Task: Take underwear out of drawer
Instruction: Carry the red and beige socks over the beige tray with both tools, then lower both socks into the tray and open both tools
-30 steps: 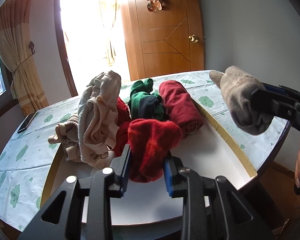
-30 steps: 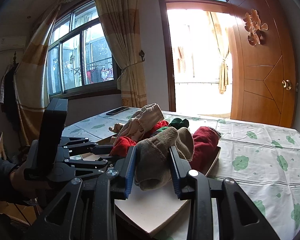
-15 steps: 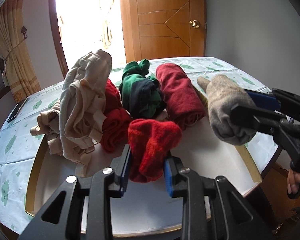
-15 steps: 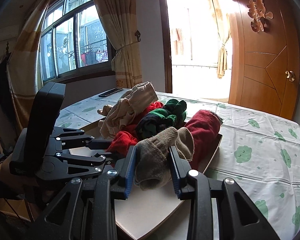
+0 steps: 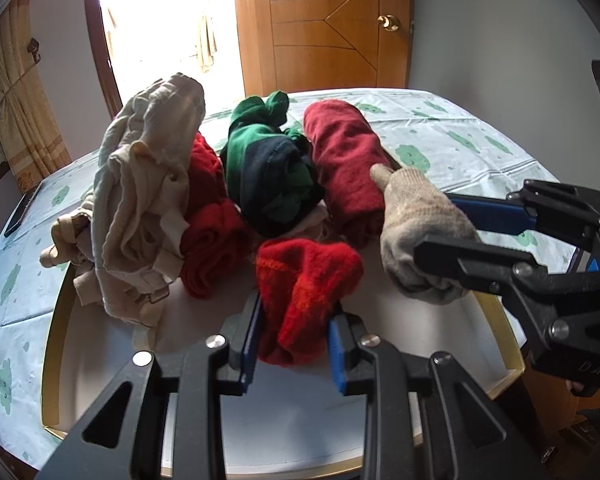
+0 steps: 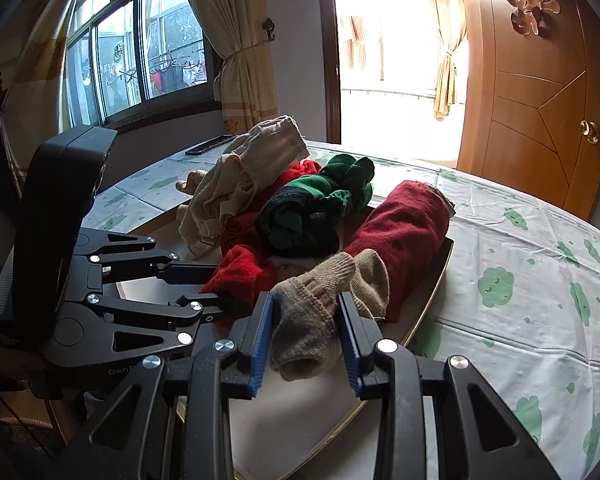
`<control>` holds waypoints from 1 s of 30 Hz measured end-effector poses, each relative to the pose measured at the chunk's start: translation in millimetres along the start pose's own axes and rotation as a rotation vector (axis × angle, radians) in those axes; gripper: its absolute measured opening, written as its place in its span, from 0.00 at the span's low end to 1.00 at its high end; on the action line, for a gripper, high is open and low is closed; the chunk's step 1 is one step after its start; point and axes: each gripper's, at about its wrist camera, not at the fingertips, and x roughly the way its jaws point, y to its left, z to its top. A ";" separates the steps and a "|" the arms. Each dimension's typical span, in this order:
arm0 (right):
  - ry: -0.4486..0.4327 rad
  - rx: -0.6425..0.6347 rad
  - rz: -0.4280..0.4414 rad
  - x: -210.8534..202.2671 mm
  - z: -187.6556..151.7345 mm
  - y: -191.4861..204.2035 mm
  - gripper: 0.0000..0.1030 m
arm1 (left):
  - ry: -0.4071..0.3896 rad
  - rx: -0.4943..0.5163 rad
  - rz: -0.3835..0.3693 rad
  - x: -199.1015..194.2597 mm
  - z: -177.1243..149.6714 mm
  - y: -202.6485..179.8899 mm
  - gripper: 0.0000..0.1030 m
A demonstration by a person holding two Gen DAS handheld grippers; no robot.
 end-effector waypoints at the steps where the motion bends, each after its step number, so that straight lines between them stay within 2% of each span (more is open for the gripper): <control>1: 0.007 -0.003 0.000 1.2 0.0 0.5 0.34 | 0.004 0.003 0.001 0.3 0.3 -0.9 0.27; 11: 0.053 -0.005 -0.002 6.8 -10.5 -4.0 0.34 | 0.011 0.031 -0.009 0.5 -0.7 -16.4 0.27; 22: 0.061 0.009 0.005 8.1 -20.0 -7.5 0.34 | -0.033 0.119 0.062 -1.8 -10.3 -28.6 0.33; 30: 0.061 0.010 0.003 8.4 -20.4 -6.3 0.34 | -0.040 0.114 0.063 -3.1 -12.6 -26.3 0.38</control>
